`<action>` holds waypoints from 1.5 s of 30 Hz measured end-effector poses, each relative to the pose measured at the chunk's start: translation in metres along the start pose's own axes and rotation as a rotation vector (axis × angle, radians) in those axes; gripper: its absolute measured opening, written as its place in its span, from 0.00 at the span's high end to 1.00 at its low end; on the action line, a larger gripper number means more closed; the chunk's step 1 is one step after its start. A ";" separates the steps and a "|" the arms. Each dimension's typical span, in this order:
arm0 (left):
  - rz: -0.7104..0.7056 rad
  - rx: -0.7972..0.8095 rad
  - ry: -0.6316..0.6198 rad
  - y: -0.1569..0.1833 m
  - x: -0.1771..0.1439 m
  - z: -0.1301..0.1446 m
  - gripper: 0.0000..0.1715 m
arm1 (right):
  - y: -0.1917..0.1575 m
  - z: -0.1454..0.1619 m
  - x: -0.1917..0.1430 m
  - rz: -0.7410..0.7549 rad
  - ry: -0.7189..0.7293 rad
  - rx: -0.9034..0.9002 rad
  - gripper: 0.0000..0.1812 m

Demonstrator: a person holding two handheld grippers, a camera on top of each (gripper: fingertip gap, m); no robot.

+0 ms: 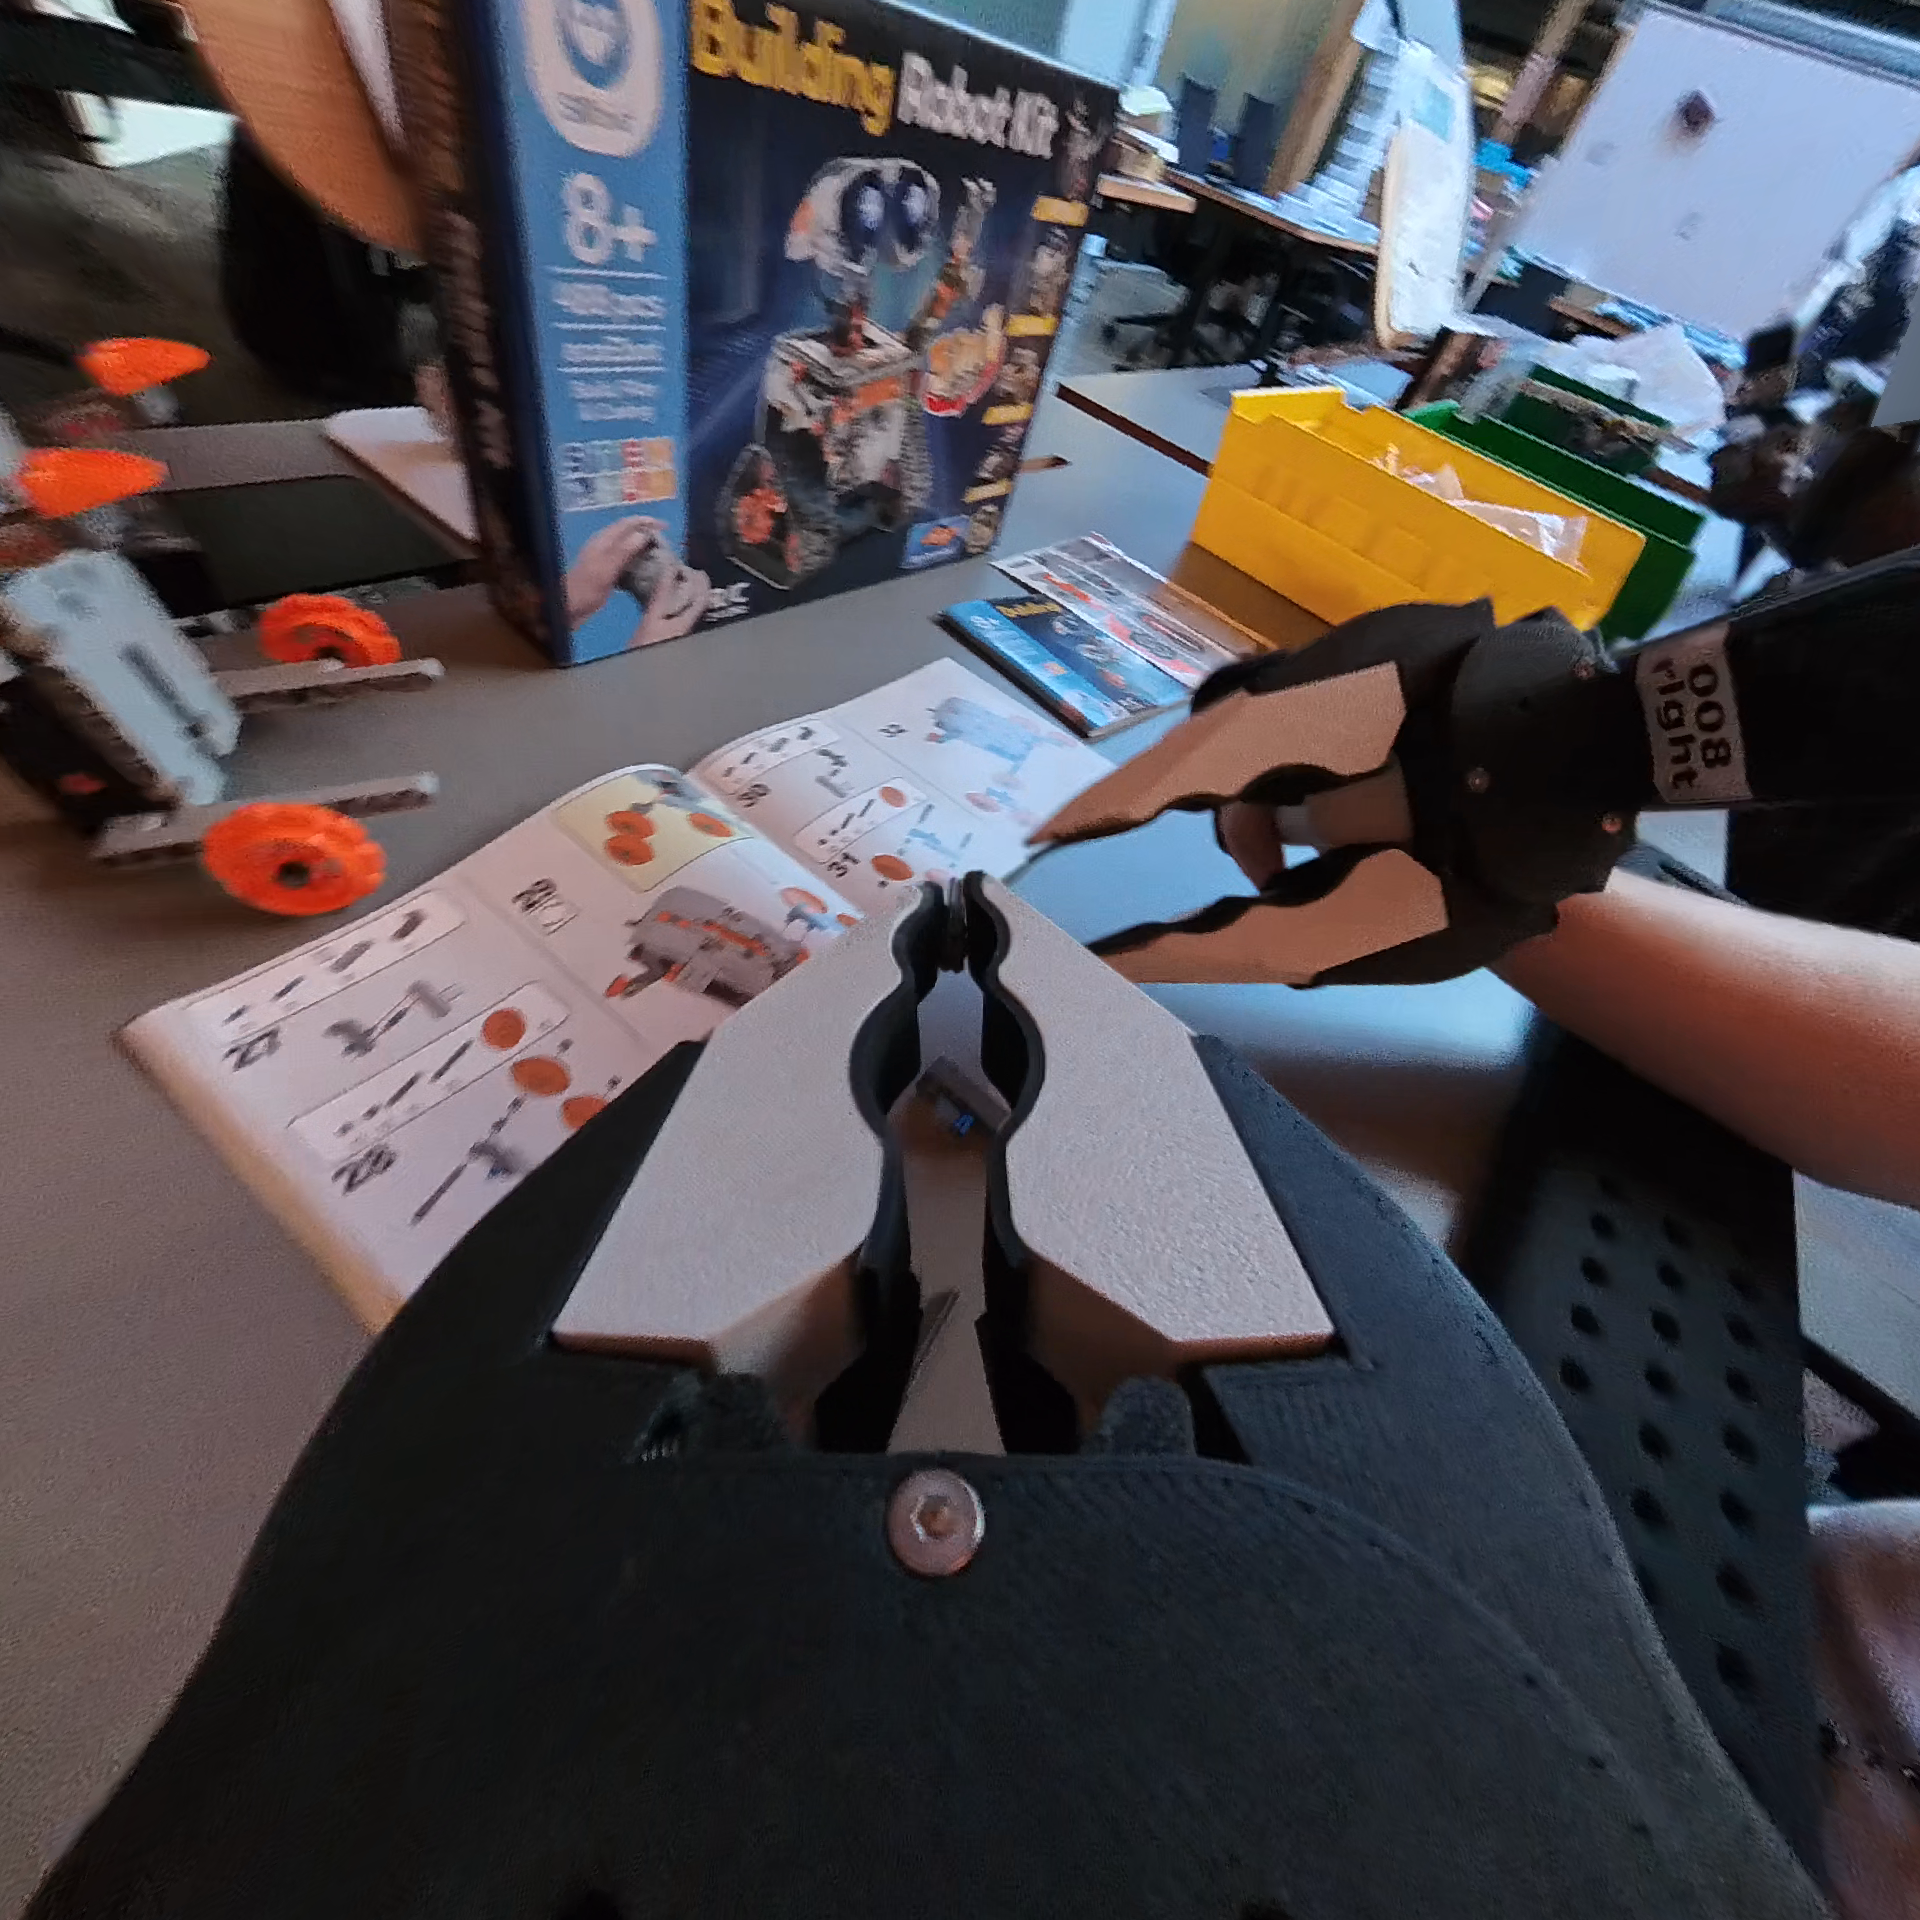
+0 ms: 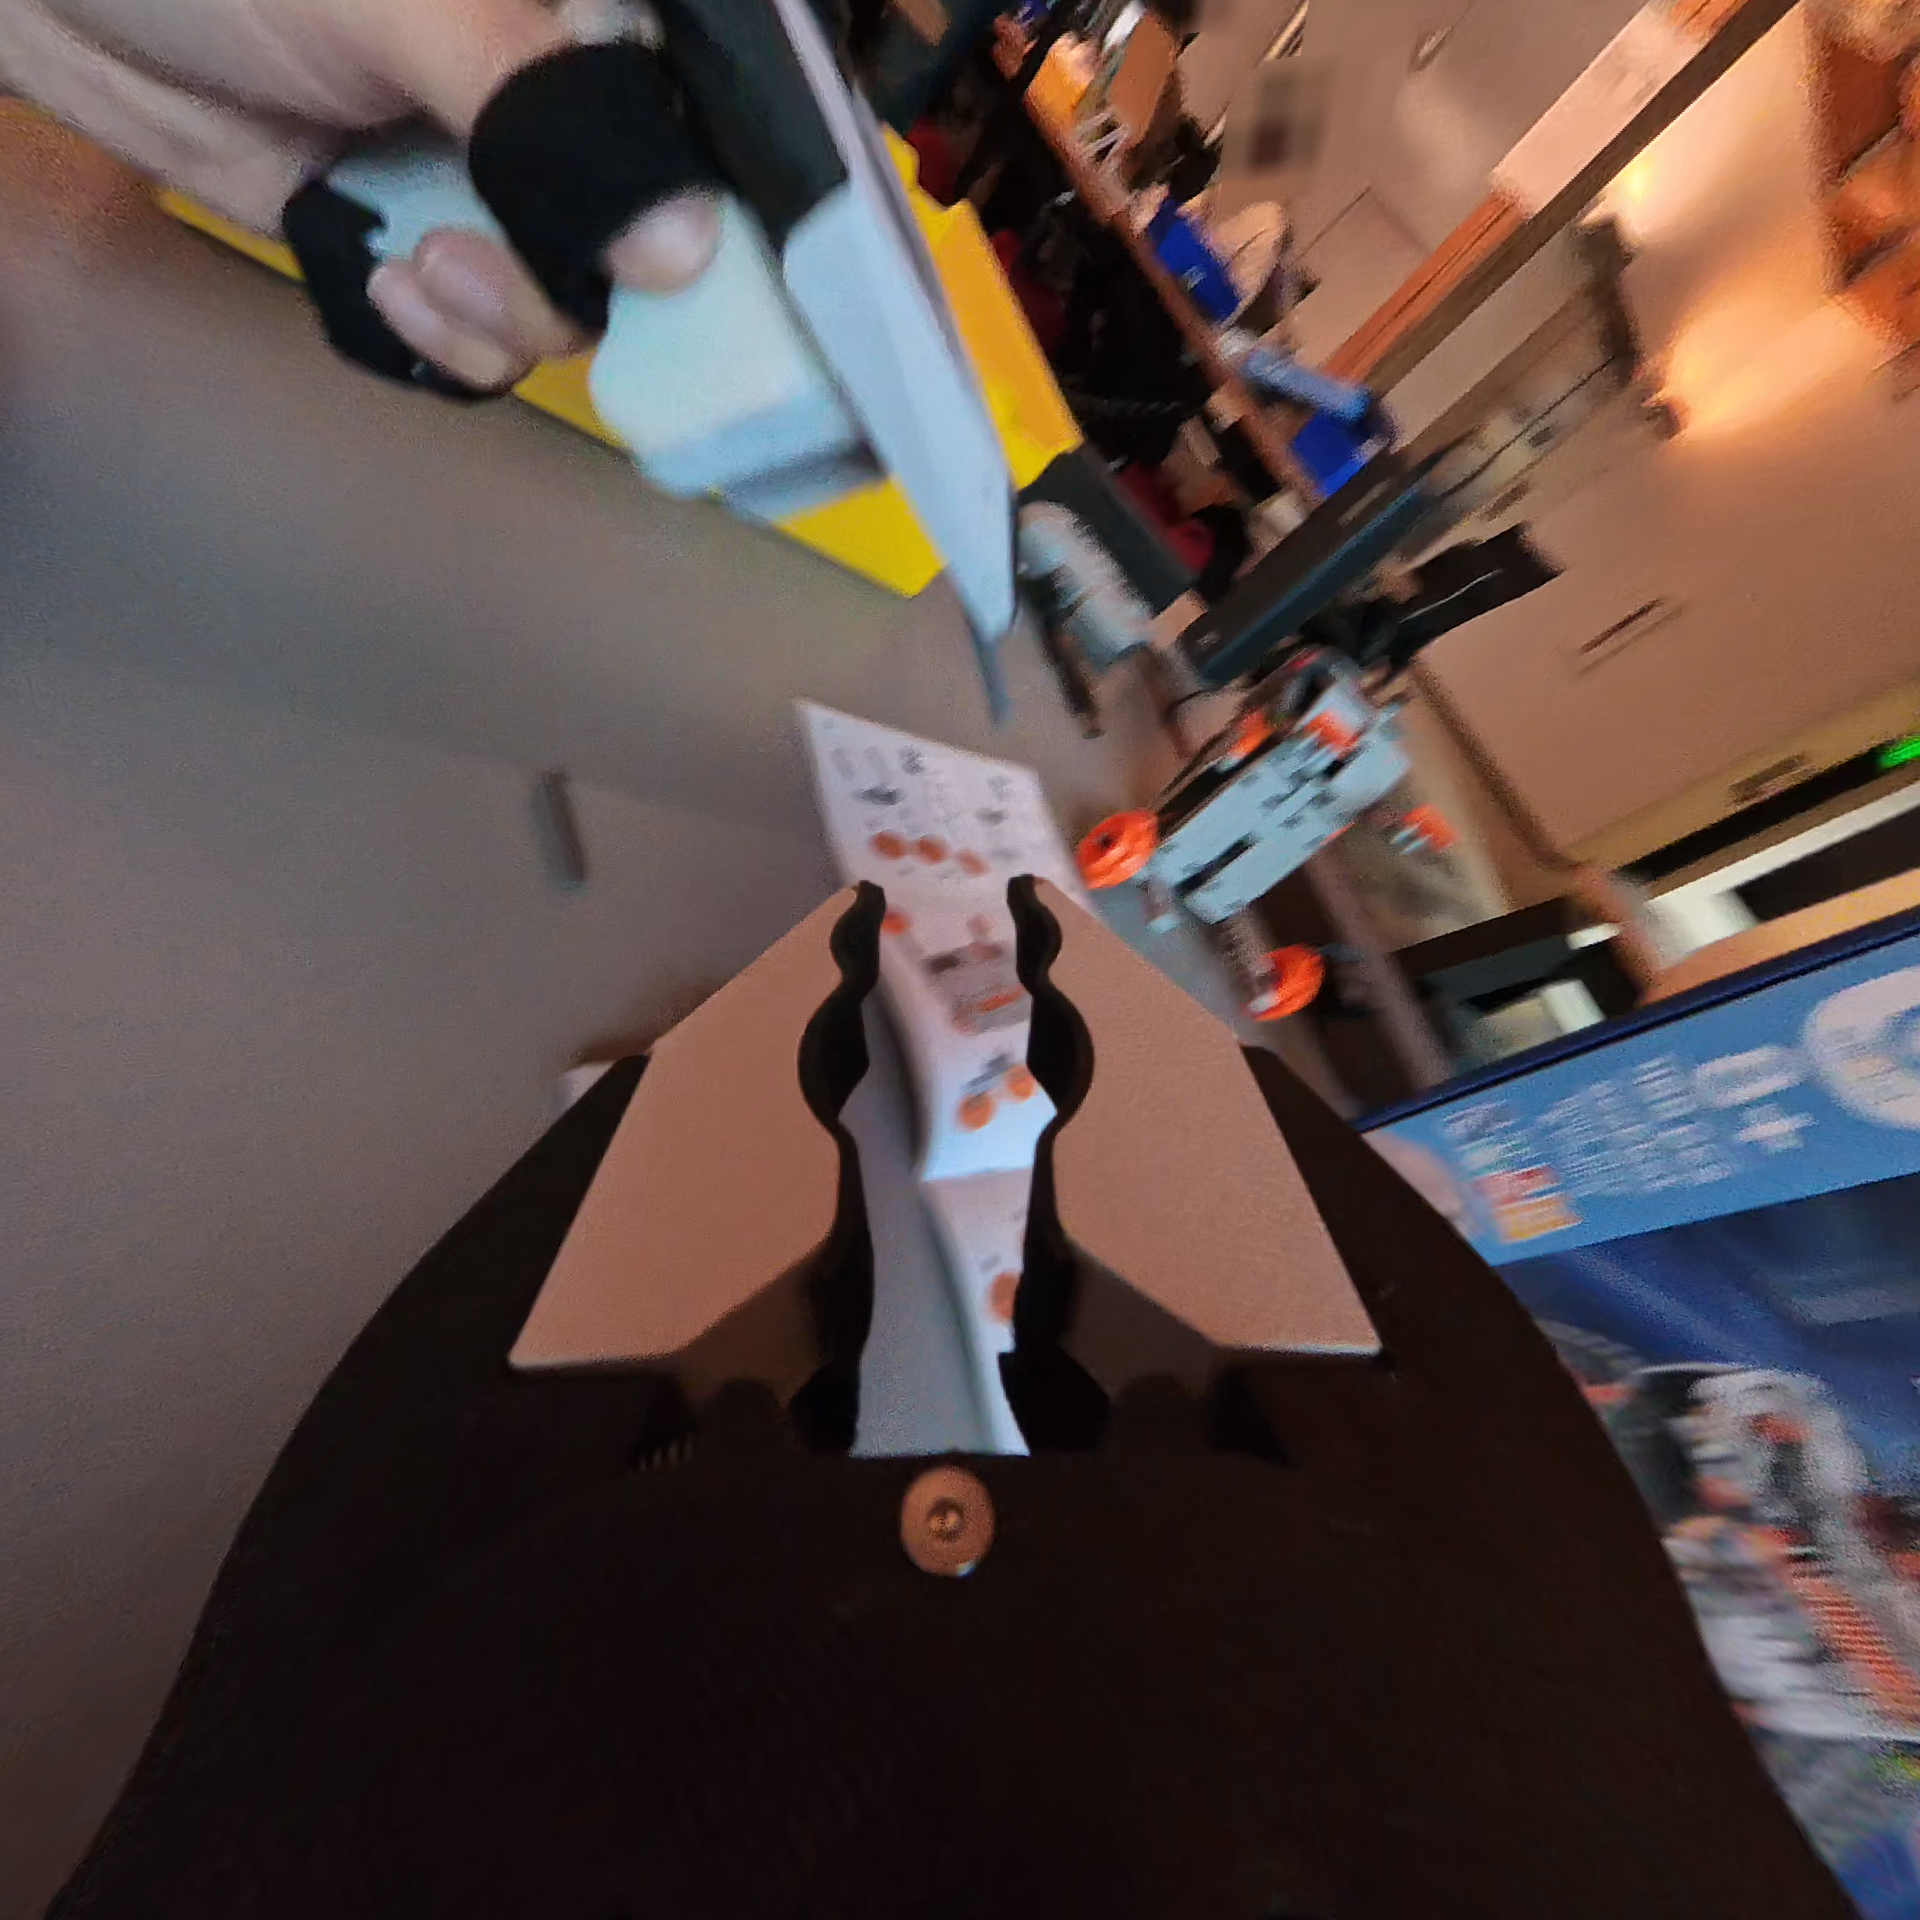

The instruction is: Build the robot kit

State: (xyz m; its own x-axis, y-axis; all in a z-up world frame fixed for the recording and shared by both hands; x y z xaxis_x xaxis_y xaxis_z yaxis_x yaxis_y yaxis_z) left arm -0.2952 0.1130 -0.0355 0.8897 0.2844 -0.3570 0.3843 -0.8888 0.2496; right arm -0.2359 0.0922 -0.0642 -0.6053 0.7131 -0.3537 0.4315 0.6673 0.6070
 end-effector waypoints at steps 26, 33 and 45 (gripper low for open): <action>0.186 -0.280 -0.033 0.046 -0.026 0.056 0.99 | -0.066 -0.042 0.000 -0.169 0.093 0.008 0.98; 0.283 -0.263 -0.094 0.064 -0.026 0.074 0.98 | -0.088 -0.034 -0.014 -0.255 0.034 0.029 0.99; 0.003 -0.035 -0.263 0.041 -0.044 0.098 0.86 | -0.079 -0.005 -0.001 -0.249 -0.127 0.071 0.99</action>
Point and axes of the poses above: each gripper's, where its closed fingertips meet, x out along the fingers, z out of its underside, y = z × x across the jaws, the point moved 2 cm from there along -x, back along the fingers, and after that the axes turned 6 degrees about -y, right-handed, at the moved point
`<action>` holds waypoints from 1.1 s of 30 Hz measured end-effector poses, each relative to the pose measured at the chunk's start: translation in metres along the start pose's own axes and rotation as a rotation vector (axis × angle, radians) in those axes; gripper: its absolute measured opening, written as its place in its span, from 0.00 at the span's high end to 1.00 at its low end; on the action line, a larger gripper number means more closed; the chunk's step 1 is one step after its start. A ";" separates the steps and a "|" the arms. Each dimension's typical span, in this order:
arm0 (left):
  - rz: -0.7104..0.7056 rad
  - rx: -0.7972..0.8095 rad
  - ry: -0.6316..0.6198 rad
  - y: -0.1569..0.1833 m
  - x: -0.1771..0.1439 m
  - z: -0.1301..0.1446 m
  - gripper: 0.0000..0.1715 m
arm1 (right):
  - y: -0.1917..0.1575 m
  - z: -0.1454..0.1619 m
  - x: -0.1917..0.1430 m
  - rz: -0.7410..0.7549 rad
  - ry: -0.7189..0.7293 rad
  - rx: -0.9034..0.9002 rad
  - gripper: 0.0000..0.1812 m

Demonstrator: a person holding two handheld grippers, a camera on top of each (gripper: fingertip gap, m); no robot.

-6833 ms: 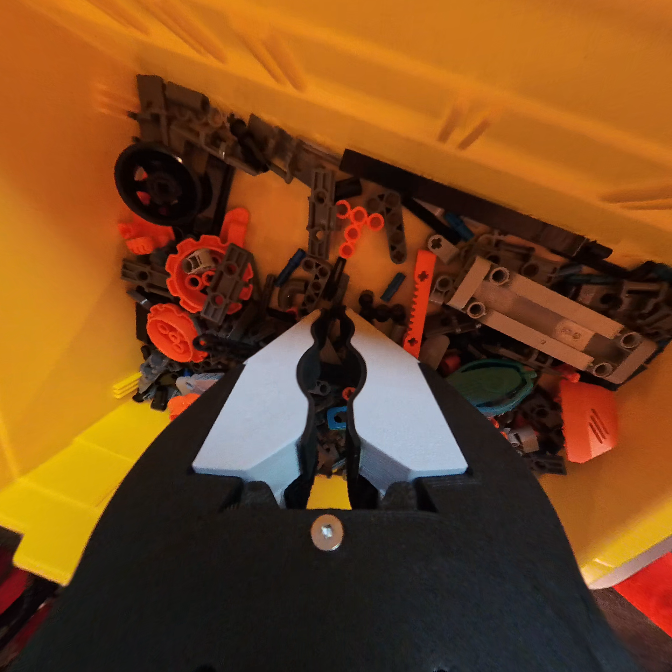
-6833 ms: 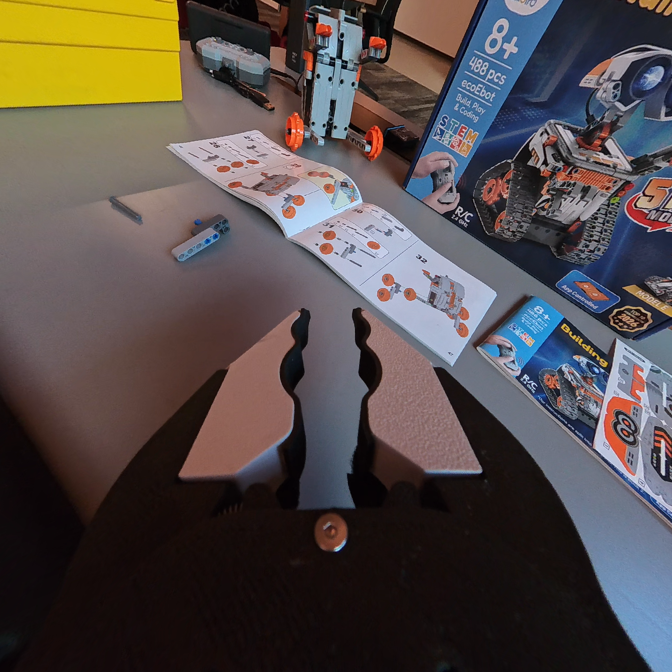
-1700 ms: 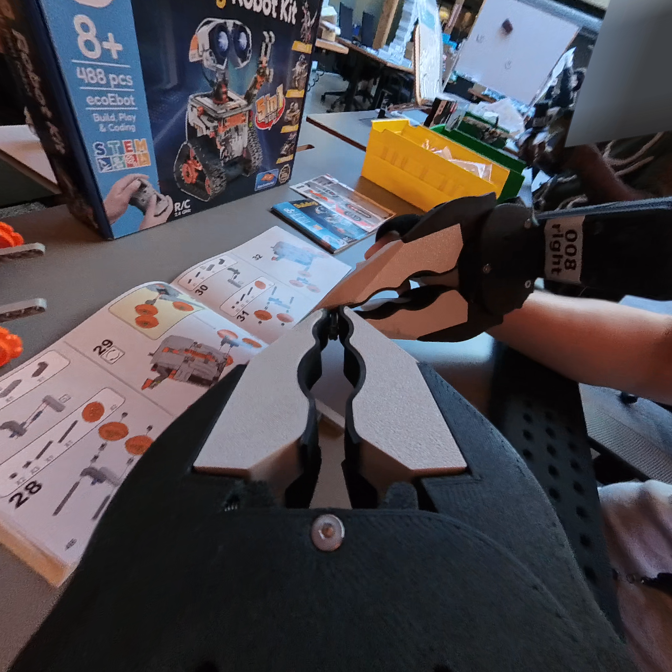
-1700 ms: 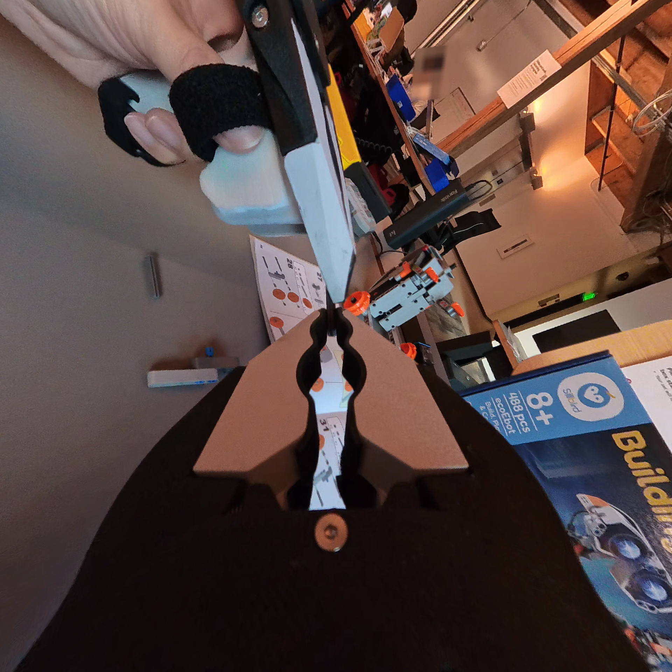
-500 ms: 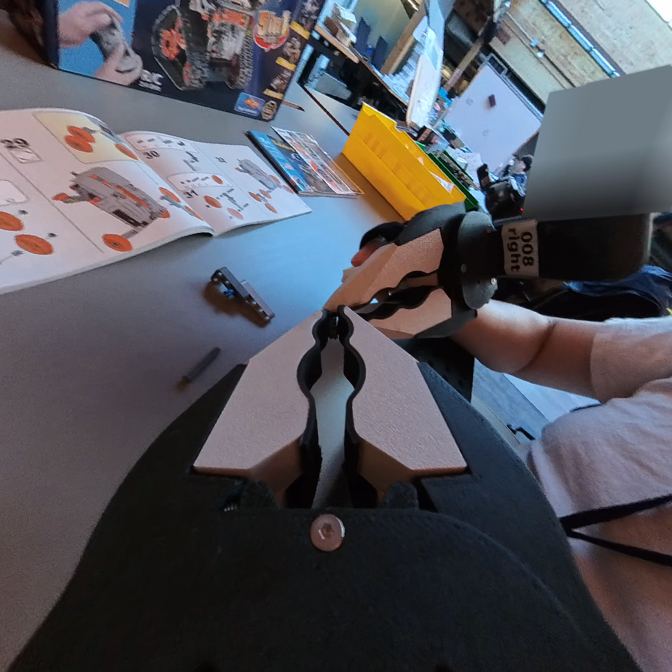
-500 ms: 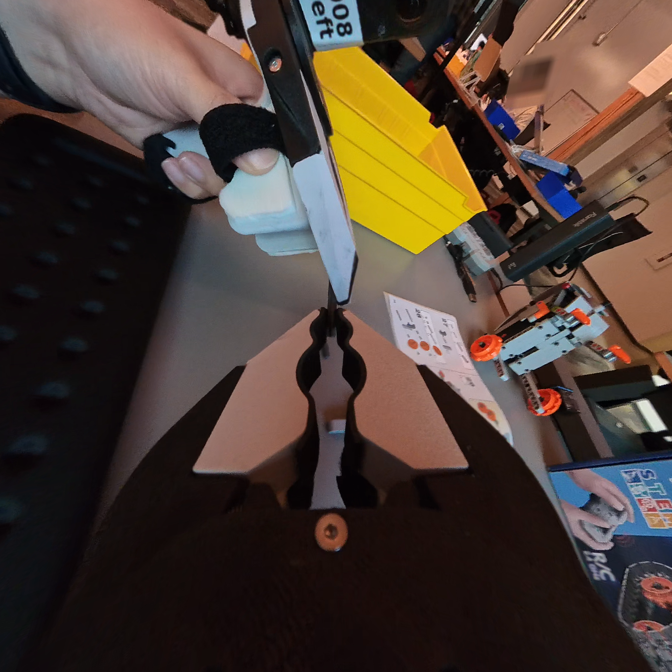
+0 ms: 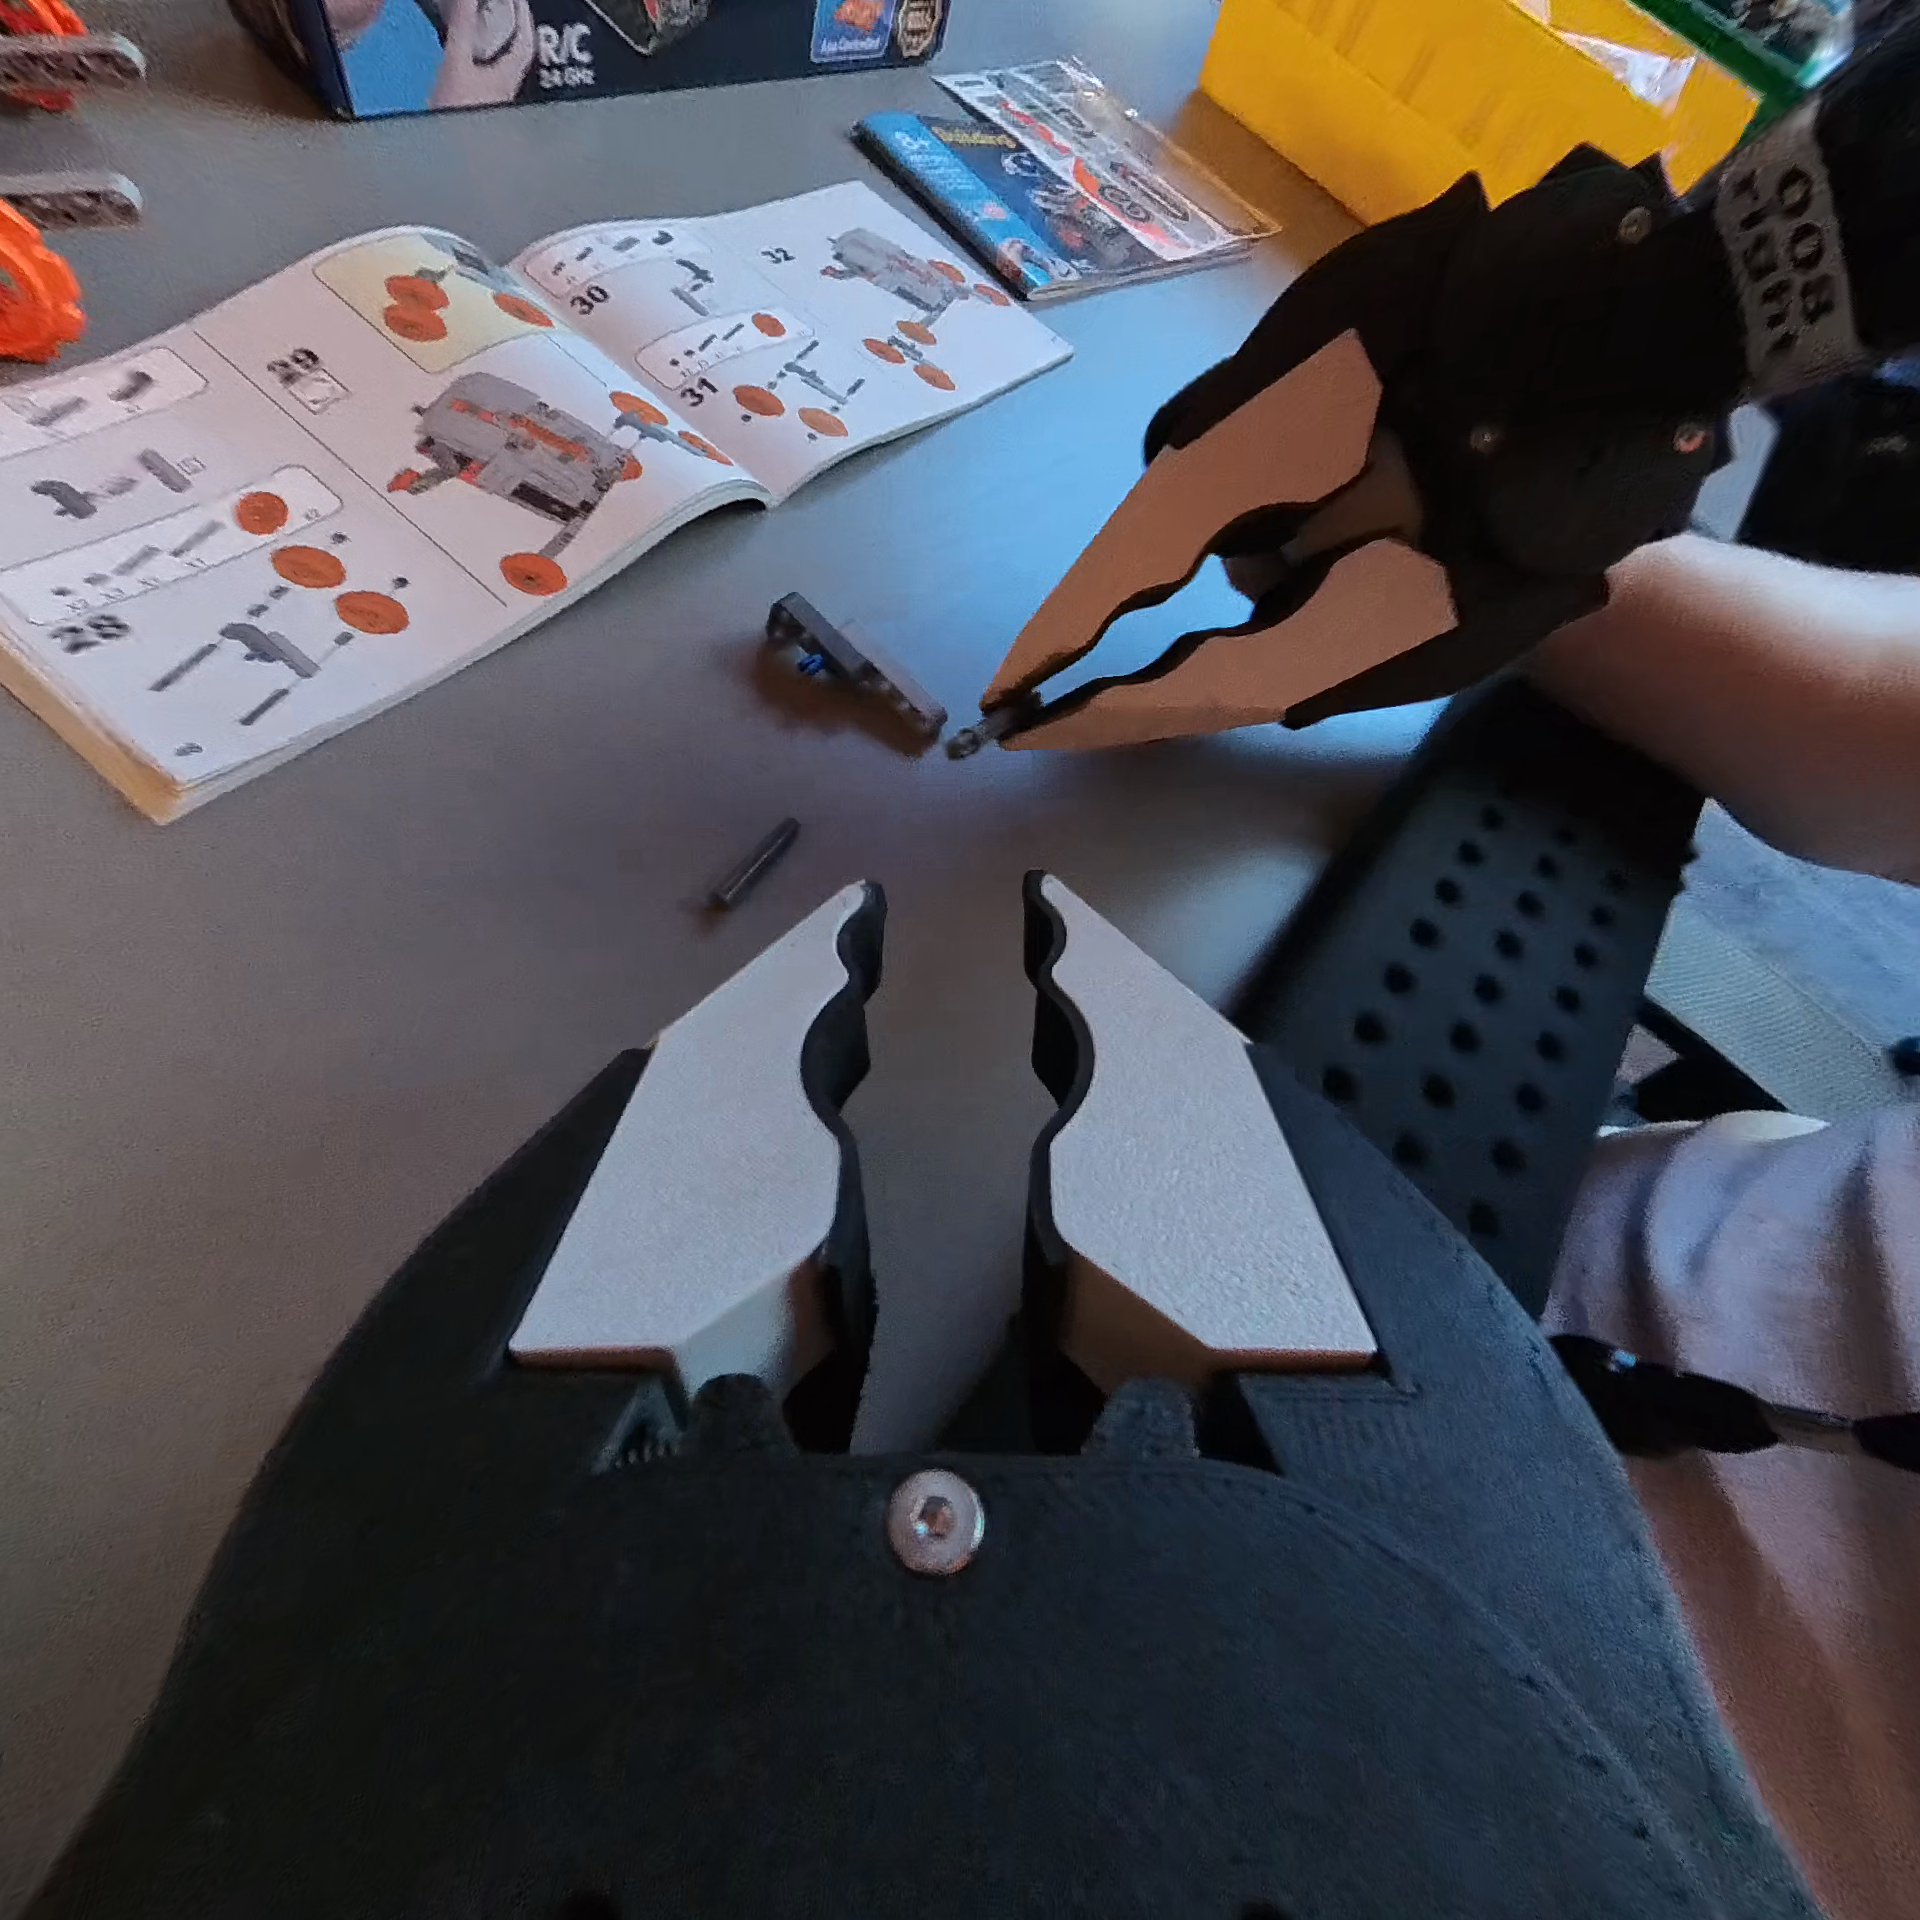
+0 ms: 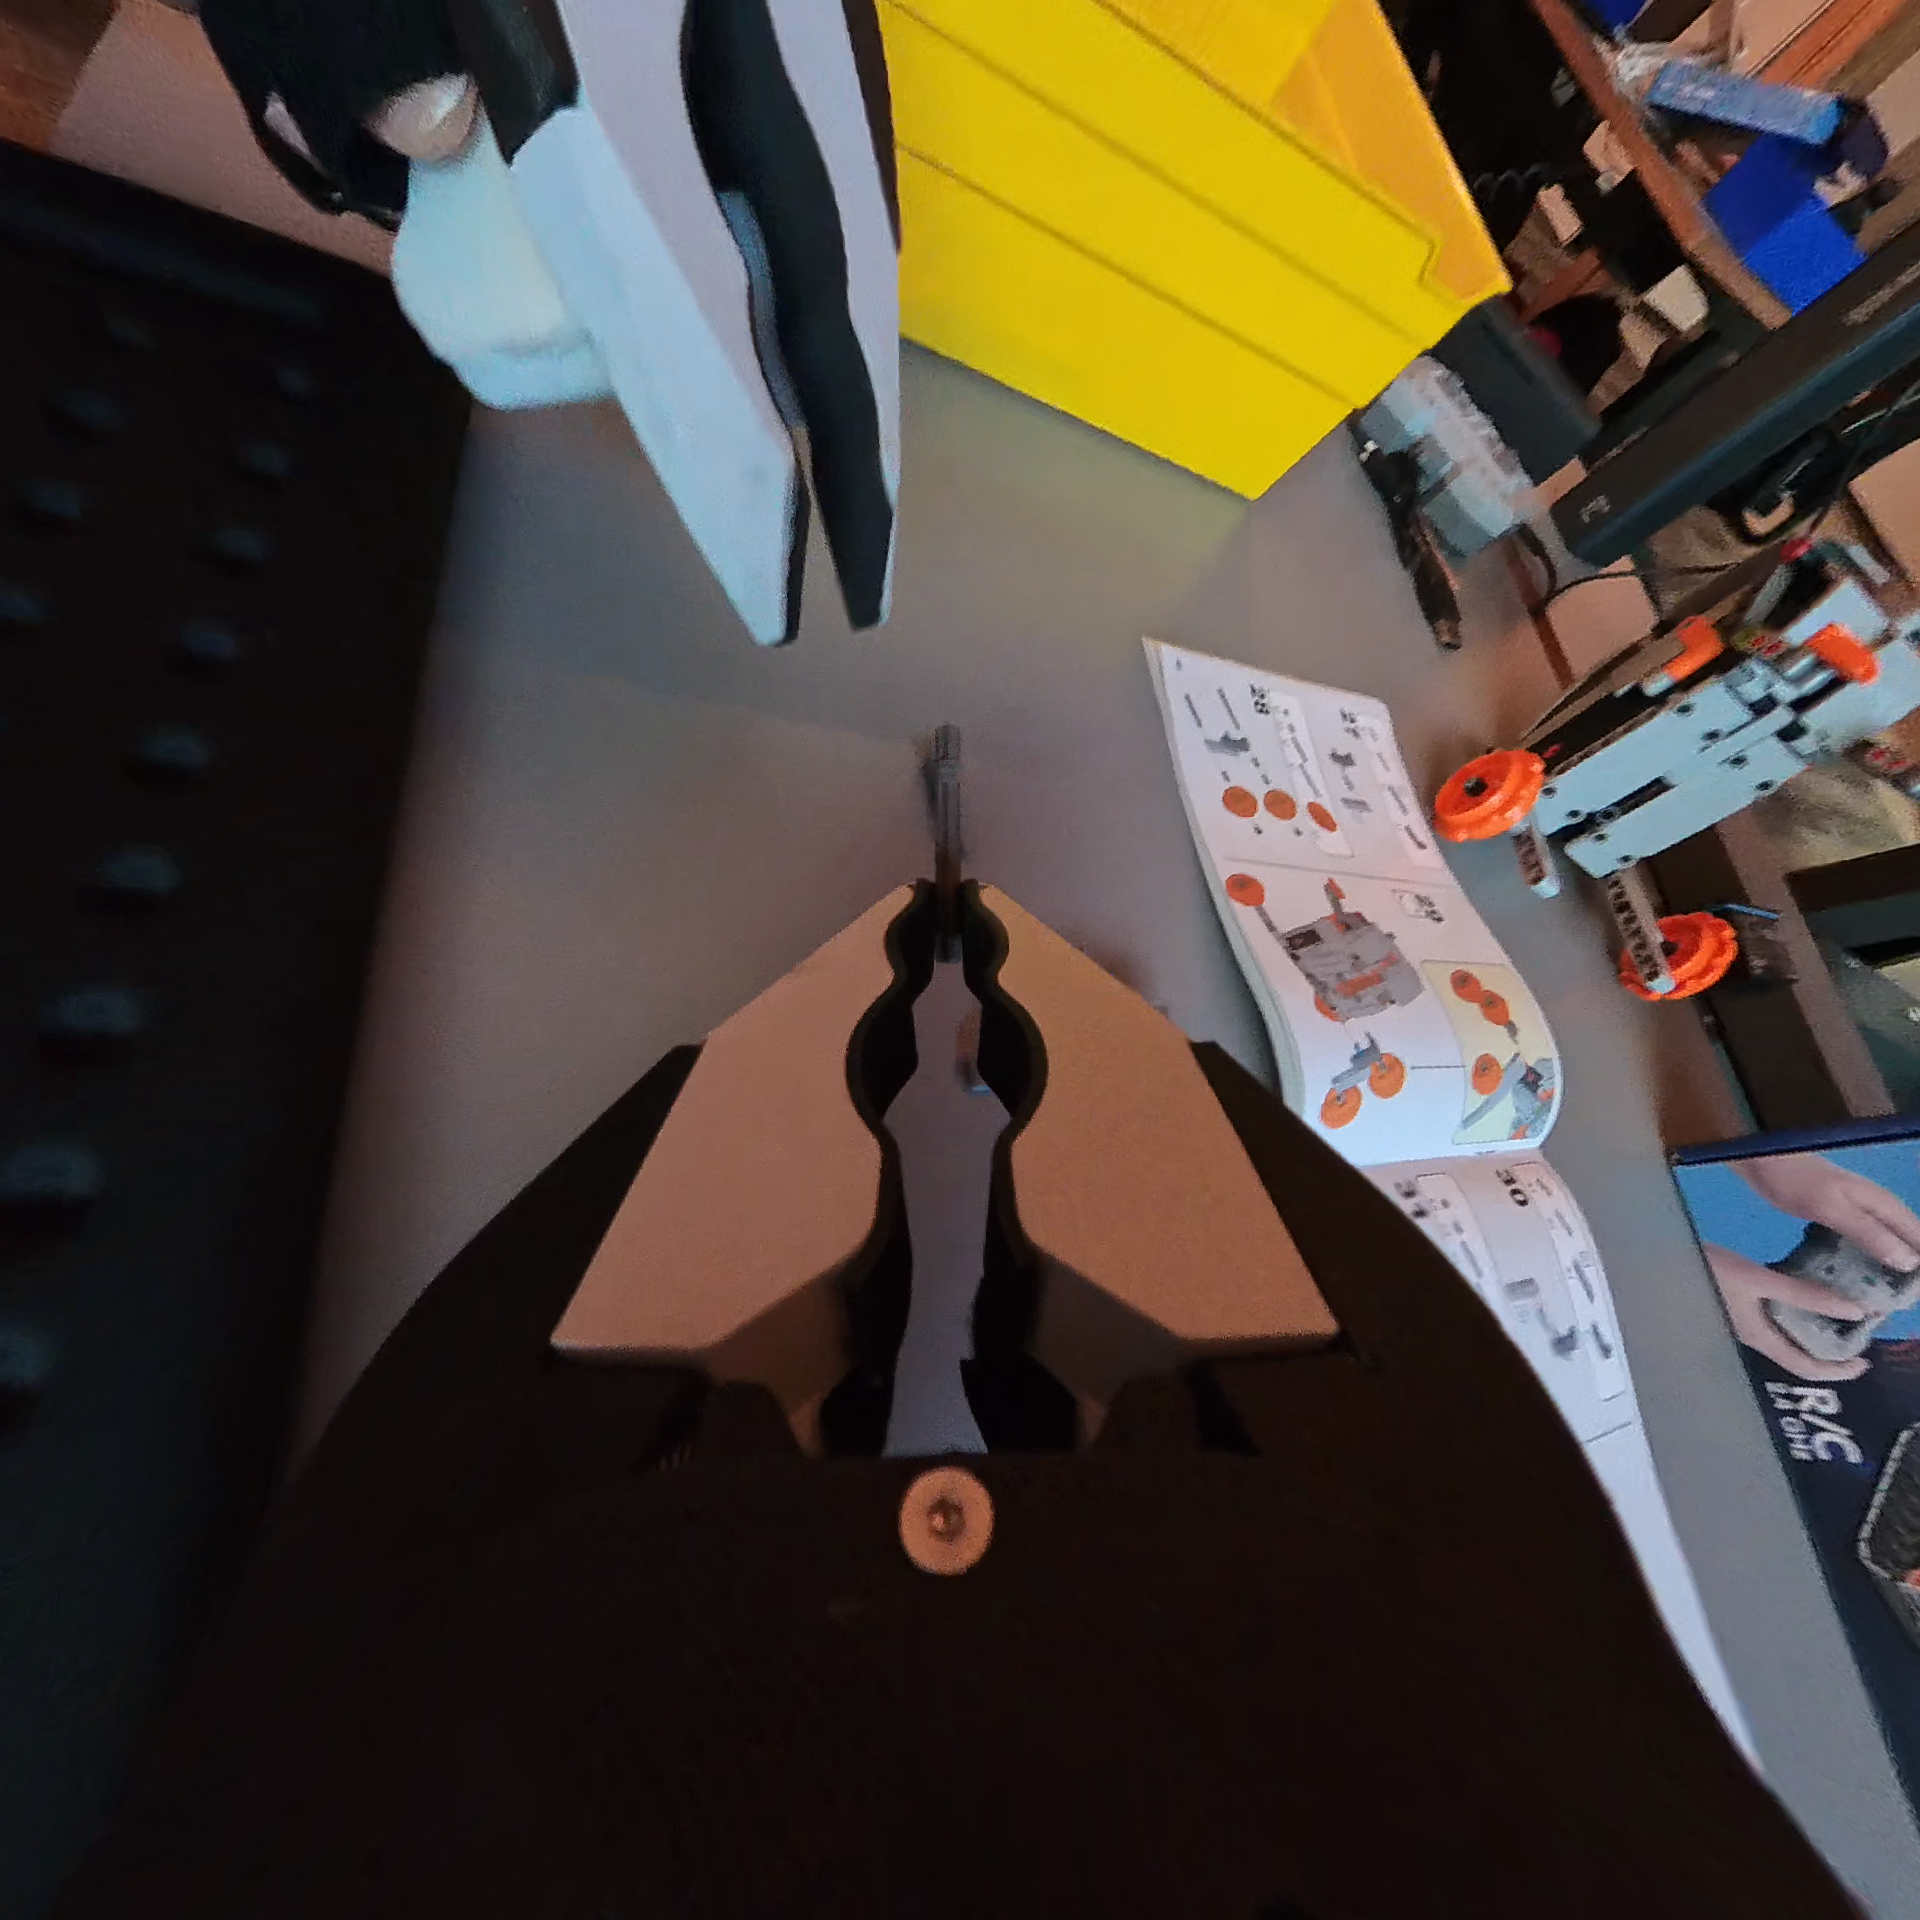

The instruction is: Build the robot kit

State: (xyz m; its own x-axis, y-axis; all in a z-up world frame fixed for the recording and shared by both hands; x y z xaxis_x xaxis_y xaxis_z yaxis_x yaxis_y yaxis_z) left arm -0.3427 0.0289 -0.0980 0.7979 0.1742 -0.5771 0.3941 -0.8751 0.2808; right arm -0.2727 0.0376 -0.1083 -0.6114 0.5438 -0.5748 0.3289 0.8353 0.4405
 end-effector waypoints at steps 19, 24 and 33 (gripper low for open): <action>0.071 -0.097 0.034 -0.002 -0.010 0.011 0.95 | 0.032 0.006 0.084 -0.340 -0.216 0.066 0.97; 0.076 -0.095 0.036 -0.002 -0.015 0.011 0.94 | 0.038 0.007 0.083 -0.324 -0.195 0.110 0.90; 0.099 -0.095 0.125 0.004 -0.047 -0.005 0.94 | 0.065 0.017 -0.006 -0.069 0.021 0.264 0.88</action>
State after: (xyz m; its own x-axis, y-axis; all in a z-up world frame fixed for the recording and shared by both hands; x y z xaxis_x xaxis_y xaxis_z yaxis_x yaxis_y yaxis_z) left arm -0.3766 0.0191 -0.0662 0.8829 0.1493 -0.4451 0.3476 -0.8452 0.4059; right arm -0.2360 0.0902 -0.0879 -0.6529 0.4851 -0.5817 0.4605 0.8640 0.2036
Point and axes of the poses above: each gripper's, where its closed fingertips meet, x out along the fingers, z out of its underside, y = z × x across the jaws, the point moved 2 cm from there along -x, back along the fingers, and after that the axes turned 6 degrees about -y, right-handed, at the moved point
